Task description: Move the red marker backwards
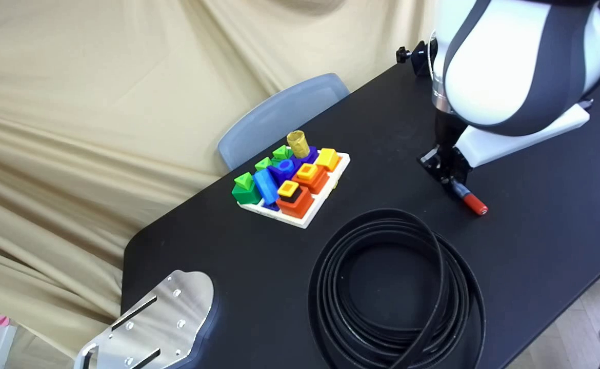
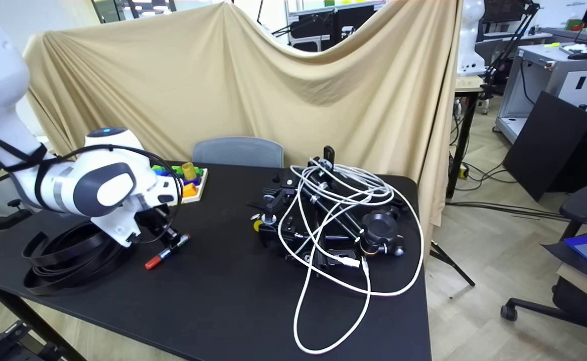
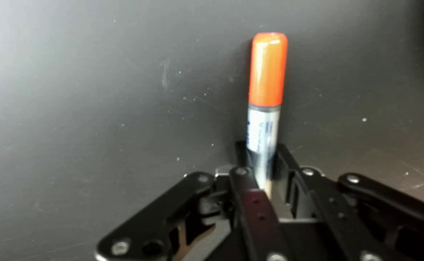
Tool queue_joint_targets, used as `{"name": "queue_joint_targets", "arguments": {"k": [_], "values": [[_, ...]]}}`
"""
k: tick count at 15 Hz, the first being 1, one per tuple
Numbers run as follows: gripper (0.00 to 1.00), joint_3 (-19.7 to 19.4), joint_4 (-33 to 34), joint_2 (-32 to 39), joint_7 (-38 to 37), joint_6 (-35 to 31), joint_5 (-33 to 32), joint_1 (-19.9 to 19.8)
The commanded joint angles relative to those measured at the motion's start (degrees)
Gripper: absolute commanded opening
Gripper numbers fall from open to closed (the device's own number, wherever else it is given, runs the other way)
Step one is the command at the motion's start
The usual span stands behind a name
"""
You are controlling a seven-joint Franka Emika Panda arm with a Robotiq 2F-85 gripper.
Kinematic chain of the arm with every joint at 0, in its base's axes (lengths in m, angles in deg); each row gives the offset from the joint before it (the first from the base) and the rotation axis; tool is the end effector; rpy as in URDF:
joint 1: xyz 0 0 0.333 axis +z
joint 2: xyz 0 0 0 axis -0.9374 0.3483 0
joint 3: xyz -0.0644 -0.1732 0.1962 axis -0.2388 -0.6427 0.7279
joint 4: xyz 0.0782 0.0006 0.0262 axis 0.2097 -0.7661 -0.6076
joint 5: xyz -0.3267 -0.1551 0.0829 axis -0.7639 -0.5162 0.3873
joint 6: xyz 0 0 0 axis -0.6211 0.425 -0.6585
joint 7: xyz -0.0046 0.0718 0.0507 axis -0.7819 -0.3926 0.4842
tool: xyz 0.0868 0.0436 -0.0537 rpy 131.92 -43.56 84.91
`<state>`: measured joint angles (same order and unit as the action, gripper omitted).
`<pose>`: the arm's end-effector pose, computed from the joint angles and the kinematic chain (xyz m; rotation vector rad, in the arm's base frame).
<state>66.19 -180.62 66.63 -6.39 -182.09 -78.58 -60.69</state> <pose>0.4357 0.0910 0.1139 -3.0415 0.3451 -0.1408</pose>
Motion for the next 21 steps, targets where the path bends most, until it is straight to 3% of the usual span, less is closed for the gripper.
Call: {"name": "queue_joint_targets", "arguments": {"k": [1,3,6,8,14,21], "values": [[0.05,-0.4,-0.23,-1.12,-1.22,-0.57,1.56,0.94],[0.05,-0.66,-0.3,-2.03,-1.12,0.33,1.29,1.22],[0.05,-5.9,0.22,-4.06,-1.21,2.46,-2.87,5.03],[0.05,-7.65,1.94,-4.96,0.49,5.39,-5.68,5.47],[0.05,-2.85,9.74,-4.69,13.51,14.5,-8.2,-1.2],[0.05,1.43,19.2,0.74,26.71,19.87,-7.15,-6.3]]}}
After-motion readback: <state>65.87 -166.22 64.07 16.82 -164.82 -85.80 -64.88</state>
